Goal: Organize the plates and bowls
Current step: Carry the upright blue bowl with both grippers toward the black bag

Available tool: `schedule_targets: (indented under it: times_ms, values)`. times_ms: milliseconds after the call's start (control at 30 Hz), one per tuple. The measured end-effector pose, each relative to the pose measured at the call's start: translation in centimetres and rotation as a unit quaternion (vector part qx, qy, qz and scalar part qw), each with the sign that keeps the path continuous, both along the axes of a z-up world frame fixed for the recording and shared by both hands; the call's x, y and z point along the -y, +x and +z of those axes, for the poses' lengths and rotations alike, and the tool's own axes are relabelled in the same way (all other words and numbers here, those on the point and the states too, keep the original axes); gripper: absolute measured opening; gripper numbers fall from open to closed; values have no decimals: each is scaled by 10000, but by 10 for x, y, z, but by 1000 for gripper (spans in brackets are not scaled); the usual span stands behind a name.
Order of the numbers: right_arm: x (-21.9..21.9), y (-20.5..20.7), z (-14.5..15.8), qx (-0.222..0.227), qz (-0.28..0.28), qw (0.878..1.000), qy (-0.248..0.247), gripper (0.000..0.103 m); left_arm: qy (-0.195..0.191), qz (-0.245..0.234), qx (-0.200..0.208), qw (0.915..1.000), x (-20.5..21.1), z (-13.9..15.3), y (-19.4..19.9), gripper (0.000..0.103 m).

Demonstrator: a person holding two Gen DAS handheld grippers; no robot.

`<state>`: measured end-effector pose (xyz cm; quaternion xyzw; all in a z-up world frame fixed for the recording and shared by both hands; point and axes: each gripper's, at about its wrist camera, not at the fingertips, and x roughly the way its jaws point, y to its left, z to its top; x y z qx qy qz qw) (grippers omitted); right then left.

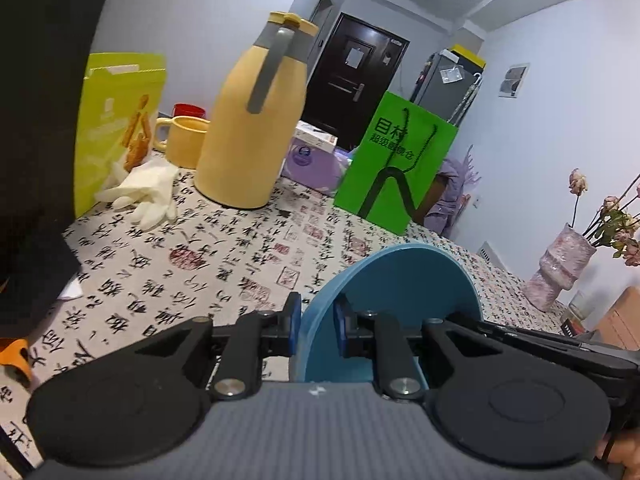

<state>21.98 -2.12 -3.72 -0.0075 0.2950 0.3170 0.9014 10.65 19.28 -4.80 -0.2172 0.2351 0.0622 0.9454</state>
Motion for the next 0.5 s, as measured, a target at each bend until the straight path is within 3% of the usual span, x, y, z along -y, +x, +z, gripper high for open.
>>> schedule_targets:
  times_ms: [500]
  values:
    - [-10,-12,-18,-877,90,9961,30,10,-271,38,-511,9983,-19,-8,-24,17]
